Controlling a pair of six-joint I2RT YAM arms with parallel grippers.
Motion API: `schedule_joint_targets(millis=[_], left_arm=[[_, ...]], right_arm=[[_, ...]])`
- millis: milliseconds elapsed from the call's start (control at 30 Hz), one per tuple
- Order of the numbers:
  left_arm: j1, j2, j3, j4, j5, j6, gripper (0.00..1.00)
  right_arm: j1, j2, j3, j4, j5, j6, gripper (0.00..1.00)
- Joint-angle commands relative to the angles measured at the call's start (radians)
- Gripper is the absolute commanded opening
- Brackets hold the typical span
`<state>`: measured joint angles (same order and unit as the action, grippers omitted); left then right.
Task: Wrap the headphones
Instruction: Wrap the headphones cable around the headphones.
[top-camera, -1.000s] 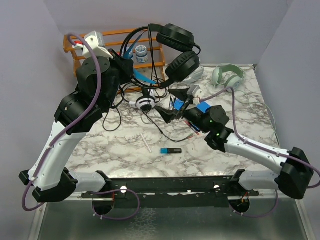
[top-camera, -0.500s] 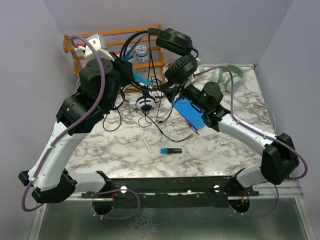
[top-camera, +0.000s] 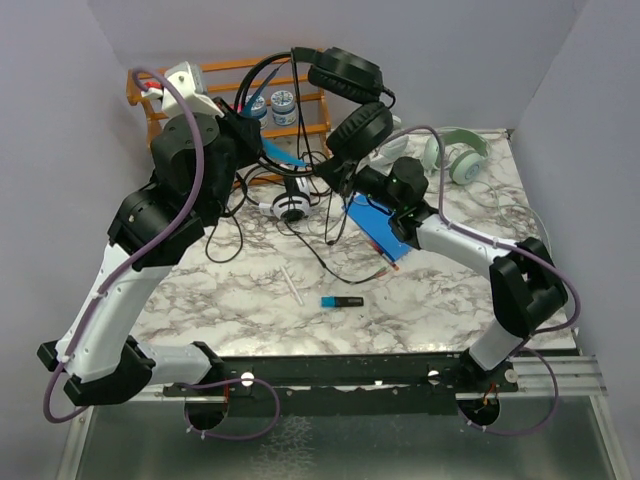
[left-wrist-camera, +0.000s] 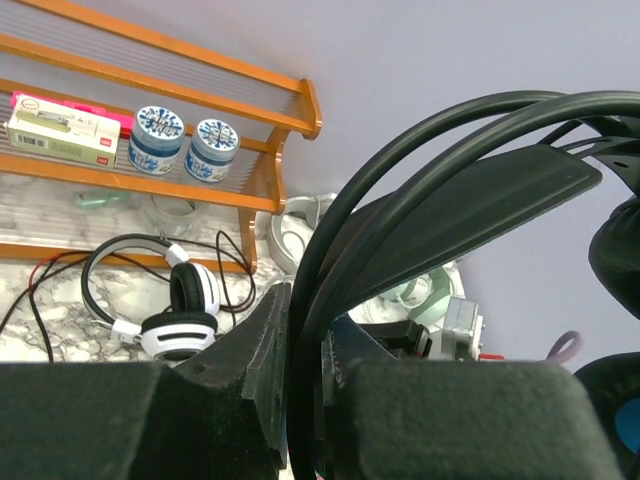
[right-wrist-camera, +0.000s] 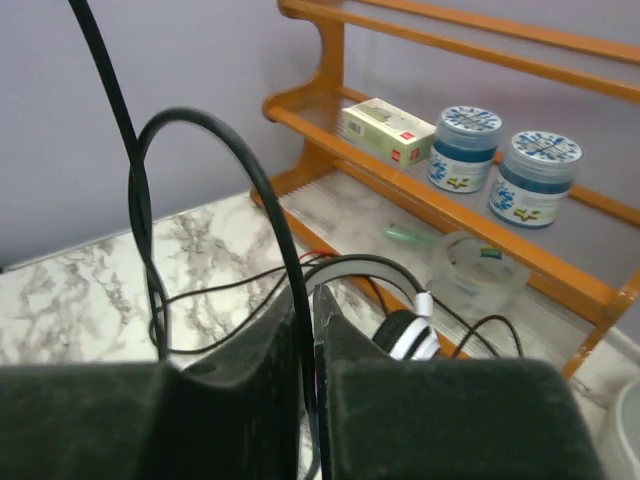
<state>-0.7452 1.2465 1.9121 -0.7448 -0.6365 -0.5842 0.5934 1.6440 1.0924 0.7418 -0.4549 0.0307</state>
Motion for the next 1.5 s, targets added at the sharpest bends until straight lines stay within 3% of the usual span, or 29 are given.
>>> schedule_joint_targets(millis=[0,167,267,400,567,633,733,867,900,1033,1067,1133,1200,1267,1333,1400,1467], left_arm=[[0.005,0.023,0.046,0.096,-0.081,-0.004,0.0],[0.084,0.084,0.073,0.12,-0.15,0.051,0.0],[0.31,0.12,0.09,0.116,-0.05,0.012,0.0],[0.563,0.182,0.109,0.116,0.081,-0.068,0.0],[0.727,0.264,0.113,0.114,0.142,-0.21,0.0],[0.788,0.284,0.103,0.114,0.133,-0.246,0.0],[0.885,0.296,0.087,0.103,0.129,-0.264,0.0],[1.006,0.289,0.061,0.085,0.184,-0.297,0.0],[1.033,0.284,0.045,0.085,0.177,-0.283,0.0],[1.092,0.288,0.043,0.085,0.187,-0.269,0.0],[1.101,0.29,0.048,0.085,0.19,-0.265,0.0],[1.104,0.293,0.062,0.087,0.201,-0.258,0.0],[1.104,0.3,0.081,0.087,0.22,-0.253,0.0],[1.104,0.304,0.094,0.087,0.234,-0.254,0.0],[1.104,0.306,0.104,0.087,0.249,-0.258,0.0],[1.104,0.308,0.112,0.089,0.272,-0.263,0.0],[1.104,0.311,0.118,0.093,0.296,-0.264,0.0]], right_arm=[[-0.01,0.011,0.043,0.035,-0.01,0.045,0.02],[-0.046,-0.127,-0.134,0.041,0.149,0.131,0.01],[-0.1,-0.259,-0.254,-0.016,0.217,0.188,0.01],[-0.113,-0.447,-0.358,-0.217,0.26,0.223,0.01],[-0.113,-0.748,-0.502,-0.457,0.225,0.317,0.01],[-0.113,-0.911,-0.522,-0.602,0.293,0.32,0.01],[-0.113,-1.113,-0.493,-0.868,0.602,0.357,0.01],[-0.113,-1.307,-0.443,-1.056,1.015,0.398,0.01],[-0.113,-1.344,-0.391,-1.126,1.294,0.428,0.01],[-0.112,-1.28,-0.273,-1.355,1.624,0.654,0.01],[-0.113,-1.258,-0.245,-1.367,1.659,0.658,0.02],[-0.113,-1.218,-0.19,-1.345,1.702,0.605,0.28],[-0.113,-1.189,-0.141,-1.208,1.7,0.446,0.32],[-0.113,-1.177,-0.113,-0.937,1.652,0.15,0.28],[-0.113,-1.163,-0.059,-0.747,1.579,-0.076,0.12],[-0.113,-1.122,0.037,-0.697,1.537,-0.187,0.01],[-0.113,-1.066,0.136,-0.729,1.517,-0.238,0.03]])
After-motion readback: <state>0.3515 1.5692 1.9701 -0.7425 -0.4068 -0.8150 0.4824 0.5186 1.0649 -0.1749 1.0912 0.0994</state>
